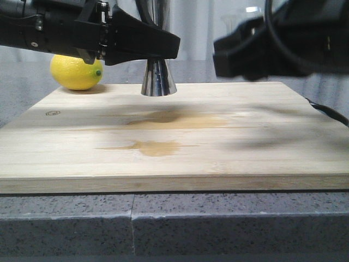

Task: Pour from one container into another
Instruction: 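Grasp the glass beaker with the right gripper and raise it above the jigger, then tilt the beaker with the right gripper, pouring liquid into the jigger cup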

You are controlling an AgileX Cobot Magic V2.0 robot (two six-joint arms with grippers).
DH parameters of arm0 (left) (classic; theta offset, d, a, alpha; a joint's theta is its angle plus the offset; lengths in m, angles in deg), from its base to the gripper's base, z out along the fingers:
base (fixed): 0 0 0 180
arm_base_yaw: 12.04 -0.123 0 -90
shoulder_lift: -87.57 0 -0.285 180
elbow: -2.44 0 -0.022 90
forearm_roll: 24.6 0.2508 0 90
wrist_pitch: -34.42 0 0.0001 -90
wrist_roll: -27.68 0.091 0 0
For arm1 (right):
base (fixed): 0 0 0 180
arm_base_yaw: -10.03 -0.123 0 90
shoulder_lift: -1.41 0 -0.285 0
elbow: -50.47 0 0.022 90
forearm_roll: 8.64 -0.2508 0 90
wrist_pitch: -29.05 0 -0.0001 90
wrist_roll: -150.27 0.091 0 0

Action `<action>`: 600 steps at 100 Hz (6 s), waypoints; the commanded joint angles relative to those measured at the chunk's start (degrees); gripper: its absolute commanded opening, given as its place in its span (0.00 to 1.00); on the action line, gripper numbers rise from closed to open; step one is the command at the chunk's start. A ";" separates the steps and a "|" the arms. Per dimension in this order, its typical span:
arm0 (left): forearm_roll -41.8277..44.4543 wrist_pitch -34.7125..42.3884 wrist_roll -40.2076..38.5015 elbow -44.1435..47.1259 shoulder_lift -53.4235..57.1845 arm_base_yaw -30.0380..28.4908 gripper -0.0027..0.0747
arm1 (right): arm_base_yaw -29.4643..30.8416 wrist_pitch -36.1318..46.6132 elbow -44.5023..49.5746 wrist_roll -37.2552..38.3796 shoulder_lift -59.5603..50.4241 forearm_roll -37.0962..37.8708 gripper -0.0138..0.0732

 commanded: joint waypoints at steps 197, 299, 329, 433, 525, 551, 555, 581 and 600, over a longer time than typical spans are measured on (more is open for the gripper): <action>-0.35 -6.52 -3.31 -1.72 2.96 0.58 0.01 | 2.55 -27.54 -27.07 -16.29 -3.62 29.58 0.40; 1.29 -6.52 -3.33 -1.72 2.96 2.01 0.01 | 2.55 -27.88 -27.07 -21.31 -3.62 34.03 0.40; 1.29 -6.52 -3.33 -1.72 2.96 2.01 0.01 | 2.55 -28.09 -27.07 -24.29 -3.62 34.03 0.40; 1.29 -6.52 -3.33 -1.72 2.96 2.01 0.01 | 2.55 -28.09 -27.07 -25.95 -3.62 37.05 0.40; 1.49 -6.52 -3.33 -1.72 3.09 1.49 0.01 | 2.55 -29.08 -27.07 -25.95 -3.62 39.10 0.40; 2.01 -6.52 -3.33 -1.72 3.67 1.49 0.01 | 2.73 -29.08 -27.07 -25.95 -3.62 39.19 0.40; 2.01 -6.52 -3.33 -1.72 3.81 1.49 0.01 | 2.96 -29.08 -27.07 -25.95 -3.62 39.19 0.40; 2.12 -6.52 -3.33 -1.72 3.81 0.44 0.01 | 3.22 -29.08 -27.07 -25.95 -3.62 39.59 0.40; 2.12 -6.52 -3.33 -1.72 3.81 -0.17 0.01 | 3.22 -29.08 -27.07 -25.95 -3.62 40.05 0.40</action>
